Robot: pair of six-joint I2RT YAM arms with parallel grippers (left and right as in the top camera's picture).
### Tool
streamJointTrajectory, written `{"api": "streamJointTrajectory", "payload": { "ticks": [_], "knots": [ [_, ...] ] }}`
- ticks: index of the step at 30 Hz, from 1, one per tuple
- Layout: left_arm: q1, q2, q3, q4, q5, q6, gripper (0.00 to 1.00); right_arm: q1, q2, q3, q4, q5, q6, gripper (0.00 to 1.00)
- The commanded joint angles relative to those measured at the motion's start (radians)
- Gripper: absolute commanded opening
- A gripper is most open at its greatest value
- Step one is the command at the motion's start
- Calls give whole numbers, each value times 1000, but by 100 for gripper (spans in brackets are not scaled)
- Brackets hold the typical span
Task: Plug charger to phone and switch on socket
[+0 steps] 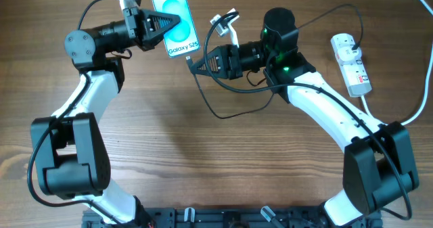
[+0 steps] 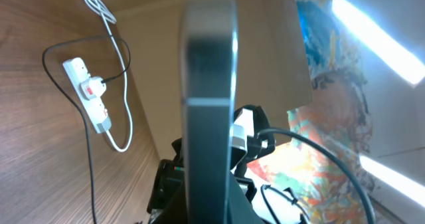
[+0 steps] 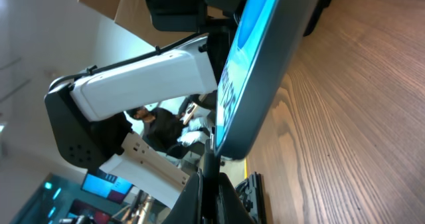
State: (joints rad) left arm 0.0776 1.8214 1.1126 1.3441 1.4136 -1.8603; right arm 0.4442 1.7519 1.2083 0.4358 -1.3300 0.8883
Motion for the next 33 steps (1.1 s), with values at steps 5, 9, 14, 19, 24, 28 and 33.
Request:
{"api": "streamJointTrajectory", "payload": {
  "ticks": [5, 9, 14, 19, 24, 28, 33],
  "knots": [
    [-3, -9, 13, 10, 5, 45, 4, 2, -3, 11, 21, 50, 55, 4],
    [-3, -9, 13, -32, -29, 38, 4, 2, -3, 11, 20, 50, 58, 4],
    [-3, -9, 13, -39, -42, 12, 4, 20, -3, 11, 20, 50, 57, 4],
    [-3, -9, 13, -58, -42, 11, 4, 20, -3, 11, 20, 53, 57, 4],
    [-3, -9, 13, -58, -34, -7, 4, 20, -3, 11, 19, 84, 62, 4],
    [-3, -9, 13, -58, -26, -7, 4, 20, -3, 11, 16, 85, 62, 4],
    [-3, -9, 13, -57, -16, -6, 4, 20, -3, 11, 11, 106, 74, 4]
  ]
}}
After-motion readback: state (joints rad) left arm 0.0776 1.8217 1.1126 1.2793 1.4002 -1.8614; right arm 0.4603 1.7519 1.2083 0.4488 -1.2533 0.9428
